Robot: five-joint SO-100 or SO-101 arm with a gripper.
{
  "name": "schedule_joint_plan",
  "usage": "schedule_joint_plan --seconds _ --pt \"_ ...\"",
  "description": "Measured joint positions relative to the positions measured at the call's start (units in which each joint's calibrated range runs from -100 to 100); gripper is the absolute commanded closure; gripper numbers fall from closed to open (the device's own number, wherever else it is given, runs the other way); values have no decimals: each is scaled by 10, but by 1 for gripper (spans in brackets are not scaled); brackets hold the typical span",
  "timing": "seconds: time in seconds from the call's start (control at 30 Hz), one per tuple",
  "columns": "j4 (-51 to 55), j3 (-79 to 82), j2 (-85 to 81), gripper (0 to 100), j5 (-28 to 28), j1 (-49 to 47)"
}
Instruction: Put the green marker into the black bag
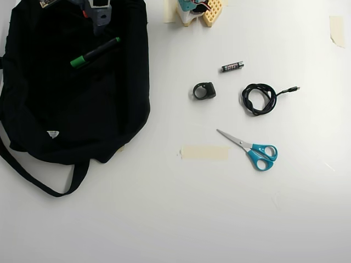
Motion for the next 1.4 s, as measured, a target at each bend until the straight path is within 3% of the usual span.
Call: schedule_joint_plan --seconds 0.33,0.53,0.63,1.0,1.17,1.4 --pt "0 0 0 76 0 -14" --pt "56 -68 0 78 1 -104" --pt "119 -123 -3 98 1 -157" --pt "150 -145 -149 98 -5 -436" --pt "145 -134 -206 98 -14 -470" --pt "104 3 -324 98 -13 -494"
